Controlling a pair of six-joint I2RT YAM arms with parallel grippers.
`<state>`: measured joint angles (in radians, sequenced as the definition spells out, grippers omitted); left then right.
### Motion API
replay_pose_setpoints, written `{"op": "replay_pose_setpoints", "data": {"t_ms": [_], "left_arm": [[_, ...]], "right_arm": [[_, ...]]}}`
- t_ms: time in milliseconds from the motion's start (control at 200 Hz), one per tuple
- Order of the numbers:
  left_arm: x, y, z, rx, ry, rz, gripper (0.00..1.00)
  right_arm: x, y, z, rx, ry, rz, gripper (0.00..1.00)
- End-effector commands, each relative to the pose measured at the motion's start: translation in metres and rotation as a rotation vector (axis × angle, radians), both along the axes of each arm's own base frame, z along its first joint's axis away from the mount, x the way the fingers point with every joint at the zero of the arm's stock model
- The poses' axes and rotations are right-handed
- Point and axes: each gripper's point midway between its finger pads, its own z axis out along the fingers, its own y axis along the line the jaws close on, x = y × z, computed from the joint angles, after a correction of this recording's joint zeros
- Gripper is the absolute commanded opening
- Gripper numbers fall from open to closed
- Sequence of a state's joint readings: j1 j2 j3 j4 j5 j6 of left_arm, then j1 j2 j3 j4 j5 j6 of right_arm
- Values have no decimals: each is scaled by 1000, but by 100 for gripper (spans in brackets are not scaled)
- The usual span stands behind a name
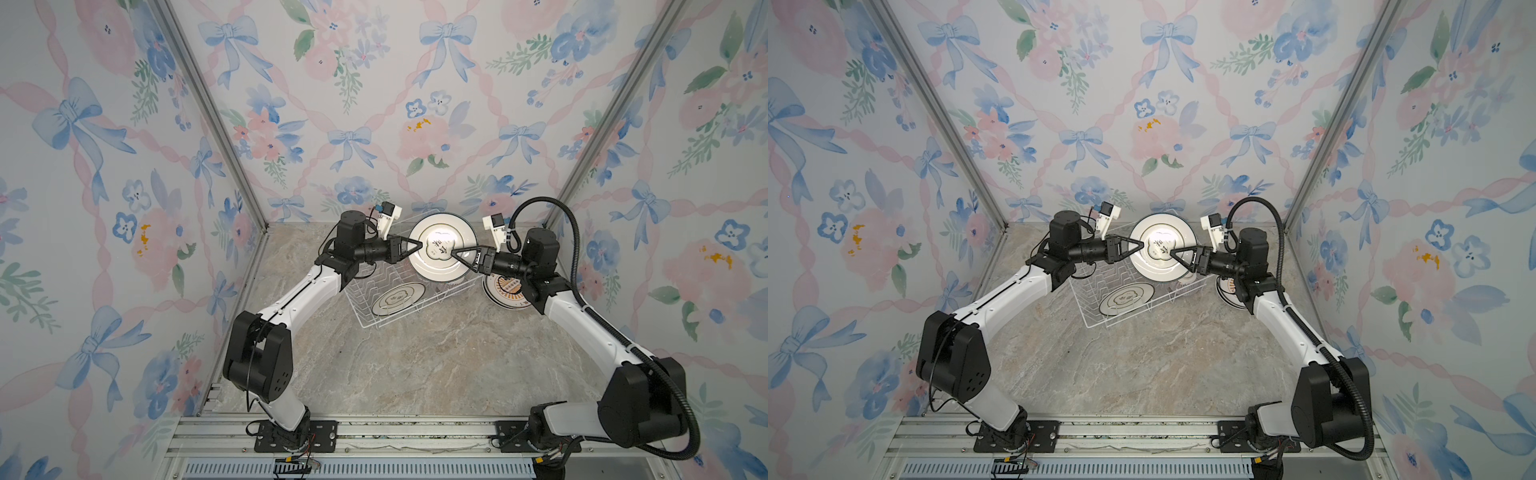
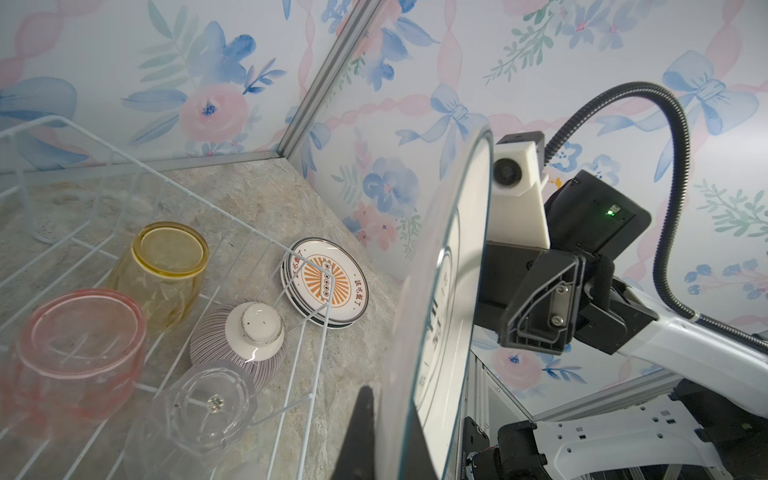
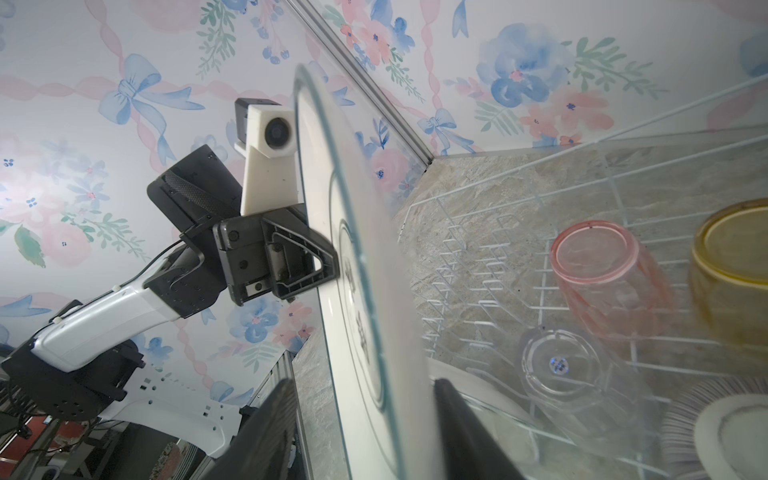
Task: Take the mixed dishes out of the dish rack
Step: 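Raise the plate with the left gripper while the right gripper moves to its rim, then grasp the raised plate rim with the right gripper opposite the left gripper, then release the plate from the left gripper while the right gripper carries it away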
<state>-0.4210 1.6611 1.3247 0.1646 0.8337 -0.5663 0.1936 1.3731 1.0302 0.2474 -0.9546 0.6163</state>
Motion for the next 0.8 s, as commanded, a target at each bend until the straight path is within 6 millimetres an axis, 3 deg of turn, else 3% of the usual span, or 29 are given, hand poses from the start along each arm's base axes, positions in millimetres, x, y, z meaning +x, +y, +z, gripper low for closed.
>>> {"op": "replay_pose_setpoints", "data": {"t_ms": [0,75,130,215,340,405,465,630,795], "left_arm": [[0,-10,14,-37,-42,-31,0],[1,-13,12,-34,-40,-28,0],[1,-14,12,-33,-38,-27,0],[4,-14,9,-23,-27,-20,0],[1,-19,11,-15,-37,-40,20],[-2,-21,18,-11,-71,-49,39],[-6,-20,24,-1,-107,-52,41],[-6,-3,39,108,-212,35,42],[14,46,19,393,-253,300,44]], "right_arm": [[2,4,18,35,-48,2,44],[3,3,18,33,-43,-3,27],[4,2,16,25,-34,-13,0],[6,-1,12,4,-16,-45,0],[9,-9,12,-31,-39,-91,0],[12,-17,11,-51,-28,-131,0],[17,-31,11,-65,-15,-183,0],[39,-110,5,-66,67,-443,0],[45,-213,-31,-85,233,-741,0]]}}
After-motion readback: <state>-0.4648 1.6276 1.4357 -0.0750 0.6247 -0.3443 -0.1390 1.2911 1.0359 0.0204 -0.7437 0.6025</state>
